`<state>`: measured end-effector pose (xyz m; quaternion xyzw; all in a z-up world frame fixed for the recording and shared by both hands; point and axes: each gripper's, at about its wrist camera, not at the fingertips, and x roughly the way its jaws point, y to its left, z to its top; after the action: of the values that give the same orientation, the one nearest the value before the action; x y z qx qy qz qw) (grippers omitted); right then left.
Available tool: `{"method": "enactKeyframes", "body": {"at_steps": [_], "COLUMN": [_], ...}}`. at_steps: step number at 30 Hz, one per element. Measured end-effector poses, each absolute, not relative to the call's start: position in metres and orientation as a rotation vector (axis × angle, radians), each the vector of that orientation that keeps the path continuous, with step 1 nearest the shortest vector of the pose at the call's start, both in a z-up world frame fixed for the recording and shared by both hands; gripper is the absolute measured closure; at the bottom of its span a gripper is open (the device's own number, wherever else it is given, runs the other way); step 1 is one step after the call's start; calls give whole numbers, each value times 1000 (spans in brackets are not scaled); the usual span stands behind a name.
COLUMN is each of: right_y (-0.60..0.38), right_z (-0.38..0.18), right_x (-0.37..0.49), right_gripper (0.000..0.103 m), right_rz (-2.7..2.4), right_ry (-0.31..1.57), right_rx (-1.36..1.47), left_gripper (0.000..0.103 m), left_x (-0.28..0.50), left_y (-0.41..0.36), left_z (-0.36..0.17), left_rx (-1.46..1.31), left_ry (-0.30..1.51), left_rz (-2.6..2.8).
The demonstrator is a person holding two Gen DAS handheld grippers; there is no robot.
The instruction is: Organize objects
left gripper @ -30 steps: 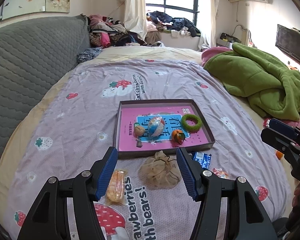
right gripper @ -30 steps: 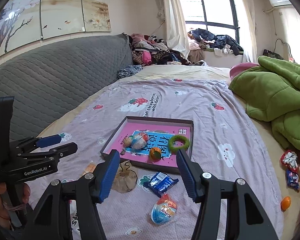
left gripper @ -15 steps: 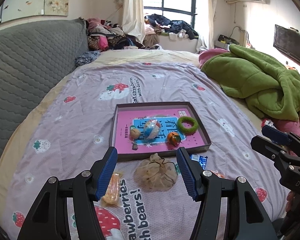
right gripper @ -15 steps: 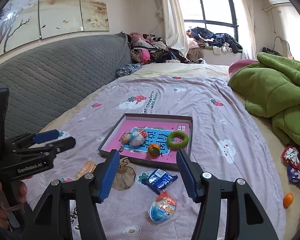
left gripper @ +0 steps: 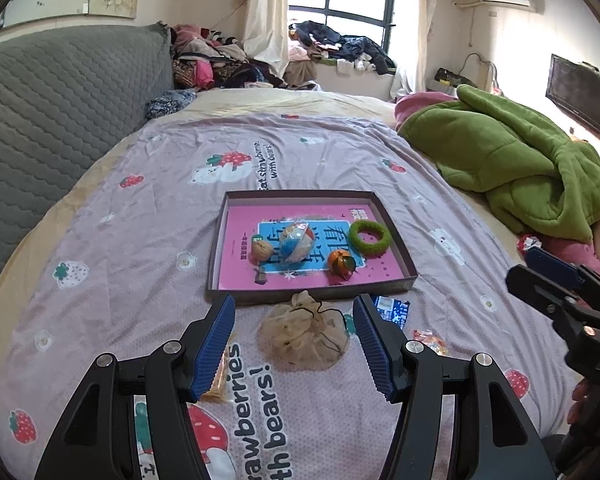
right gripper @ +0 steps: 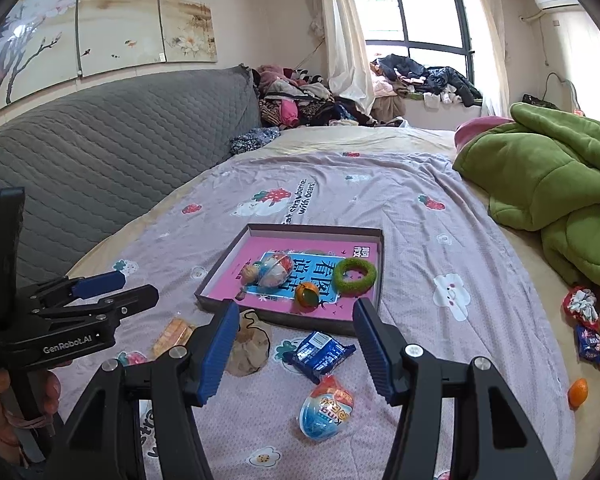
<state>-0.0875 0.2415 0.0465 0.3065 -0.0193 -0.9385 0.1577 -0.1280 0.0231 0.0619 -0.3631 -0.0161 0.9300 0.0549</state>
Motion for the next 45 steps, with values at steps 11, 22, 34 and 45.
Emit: {"method": "enactKeyframes", "body": {"at_steps": [11,22,34,45], "right_y": [244,232,227,228], "right_z": [32,18,2,-10], "right_x": [-74,-56,-52,-49], "right_gripper": [44,44,44,44], "right_rz": [-2687,-2668,-2675,-2693], "right_ry": [-64,-40,-37,-35], "right_rx": [931,983,1058,1105], "left_gripper": [40,40,40,40], "left_x": [-121,-107,-97,-87], "left_y": [24,19,15,15], "left_z": [50,39,19,2], "left_rx": [-1106,-1095,-1136,-1172], "left_ry": [-35,-39,-53,-41], "left_rz": [2806,2812,2787,2769]}}
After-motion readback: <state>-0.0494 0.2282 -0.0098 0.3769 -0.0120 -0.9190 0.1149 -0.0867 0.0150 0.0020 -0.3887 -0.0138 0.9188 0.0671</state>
